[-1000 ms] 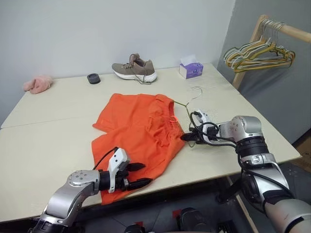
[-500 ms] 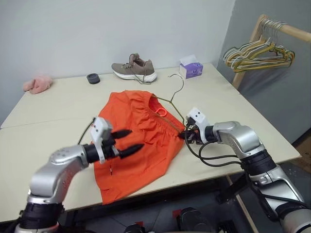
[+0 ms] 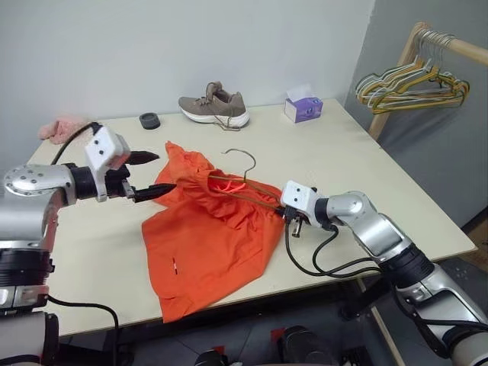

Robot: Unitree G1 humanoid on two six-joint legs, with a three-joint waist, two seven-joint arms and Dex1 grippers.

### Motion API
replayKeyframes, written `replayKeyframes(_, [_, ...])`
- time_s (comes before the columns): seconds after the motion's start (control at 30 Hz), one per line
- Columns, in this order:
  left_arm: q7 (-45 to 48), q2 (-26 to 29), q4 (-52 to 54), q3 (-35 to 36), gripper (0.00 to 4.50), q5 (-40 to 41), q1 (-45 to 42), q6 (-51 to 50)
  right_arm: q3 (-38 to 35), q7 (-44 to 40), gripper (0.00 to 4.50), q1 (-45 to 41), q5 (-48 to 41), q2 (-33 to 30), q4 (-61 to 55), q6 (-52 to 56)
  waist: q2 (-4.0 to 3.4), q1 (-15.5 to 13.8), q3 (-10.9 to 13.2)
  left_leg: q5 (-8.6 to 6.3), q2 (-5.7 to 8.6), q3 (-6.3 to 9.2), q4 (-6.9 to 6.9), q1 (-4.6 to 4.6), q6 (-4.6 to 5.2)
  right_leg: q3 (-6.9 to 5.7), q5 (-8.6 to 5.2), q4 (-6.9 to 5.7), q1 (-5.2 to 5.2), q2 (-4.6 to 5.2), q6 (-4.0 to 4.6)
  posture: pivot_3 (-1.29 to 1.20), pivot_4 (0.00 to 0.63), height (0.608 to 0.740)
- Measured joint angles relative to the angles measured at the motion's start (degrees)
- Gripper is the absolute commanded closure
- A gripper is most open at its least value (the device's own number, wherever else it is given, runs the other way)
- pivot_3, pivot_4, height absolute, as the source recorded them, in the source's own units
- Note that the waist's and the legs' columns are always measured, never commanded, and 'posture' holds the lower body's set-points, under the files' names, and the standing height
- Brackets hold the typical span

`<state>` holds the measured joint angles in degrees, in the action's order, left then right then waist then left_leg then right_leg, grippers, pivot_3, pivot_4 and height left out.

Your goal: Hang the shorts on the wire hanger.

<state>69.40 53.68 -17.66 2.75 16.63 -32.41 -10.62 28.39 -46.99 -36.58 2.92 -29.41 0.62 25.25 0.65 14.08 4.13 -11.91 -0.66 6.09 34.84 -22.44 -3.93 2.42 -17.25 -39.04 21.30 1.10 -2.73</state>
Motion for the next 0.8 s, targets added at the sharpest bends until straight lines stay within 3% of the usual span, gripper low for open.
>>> replayKeyframes(0.3, [3.79, -3.88, -4.53, -7.11, 0.04, -6.19, -2.21, 7.21, 0.09, -1.44, 4.5, 1.27, 3.77, 0.18, -2.46, -3.19, 0.01, 0.36, -0.01, 0.01, 0.0, 0.02, 0.05, 0.01, 0.01, 0.0, 0.0, -0.08, 0.0, 0.0, 0.0, -0.22, 0.0, 0.74])
replayKeyframes(0.47, [4.44, -5.79, -6.18, -8.19, 1.17, -7.72, -3.02, 8.56, 0.09, -1.72, 4.5, 1.32, 5.17, 0.72, -3.72, -3.9, 0.02, 0.38, -0.01, 0.01, 0.0, 0.03, 0.08, 0.01, 0.01, 0.0, 0.01, -0.11, -0.01, 0.0, 0.0, -0.23, 0.0, 0.74])
replayKeyframes(0.8, [7.55, -6.39, -4.42, -8.03, 4.2, -7.46, -2.54, 4.75, -0.01, -2.39, 4.5, 1.32, 8.57, 0.52, -3.52, -7.95, 0.02, 0.41, -0.02, 0.01, 0.0, 0.04, 0.11, 0.02, 0.01, 0.0, 0.01, -0.16, -0.01, 0.0, 0.0, -0.22, 0.0, 0.74])
